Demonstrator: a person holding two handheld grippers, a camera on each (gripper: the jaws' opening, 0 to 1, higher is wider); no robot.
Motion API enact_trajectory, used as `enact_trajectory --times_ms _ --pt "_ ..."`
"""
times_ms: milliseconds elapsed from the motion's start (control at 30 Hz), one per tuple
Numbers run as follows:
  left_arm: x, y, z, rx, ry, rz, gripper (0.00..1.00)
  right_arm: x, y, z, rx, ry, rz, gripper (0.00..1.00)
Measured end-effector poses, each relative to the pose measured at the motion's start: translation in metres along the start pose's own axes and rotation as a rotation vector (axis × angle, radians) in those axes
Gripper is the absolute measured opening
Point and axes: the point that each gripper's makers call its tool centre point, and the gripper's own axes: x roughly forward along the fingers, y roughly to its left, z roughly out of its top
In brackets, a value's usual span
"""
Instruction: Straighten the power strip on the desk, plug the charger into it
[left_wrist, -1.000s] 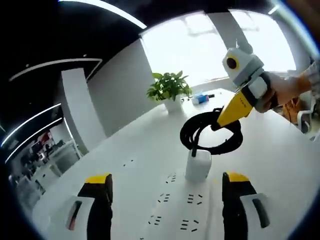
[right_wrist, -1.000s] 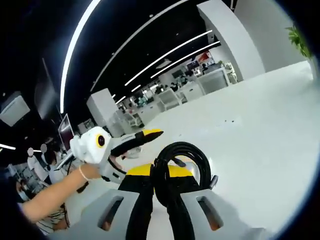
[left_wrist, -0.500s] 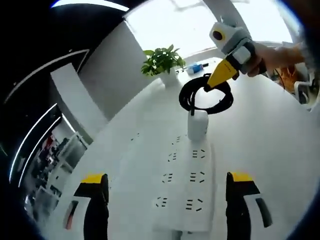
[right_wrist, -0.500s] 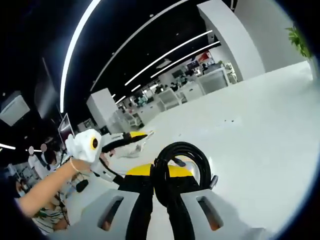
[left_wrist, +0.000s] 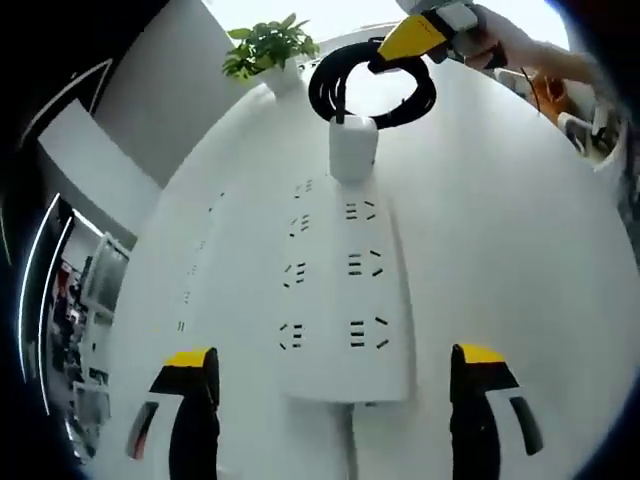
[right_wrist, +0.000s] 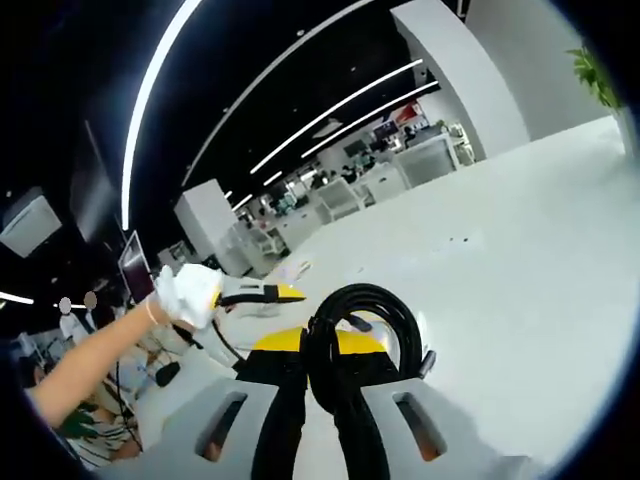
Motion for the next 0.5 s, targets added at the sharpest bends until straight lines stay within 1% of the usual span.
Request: enact_trajectory --times_ms 100,167,233,367,500 --pt "0.0014 0.0006 0.0008 -0.014 0.013 -0.028 0.97 0.0004 -0.0001 0.0005 0.005 0.000 0.003 0.07" --pt "0.0012 -0.0001 -0.0023 -0.023 0.048 -0.057 0.96 0.0000 -0.0001 0.0004 0.007 0.001 0.006 0.07" --pt "0.0013 0.0026 -0.0035 -0.030 0.065 -0.071 0.96 -0.0004 0.0000 0.0003 0.010 0.000 0.009 0.07" --pt "0.0018 0.0009 -0.0061 -0.047 0.103 -0.118 0.96 0.0005 -0.0005 0.0012 0.013 0.000 0.012 0.07" --pt "0.0063 0.0036 -0.0028 -0.061 0.129 -0.152 0.96 0.0009 0.0000 0.0010 0.015 -0.001 0.015 0.07"
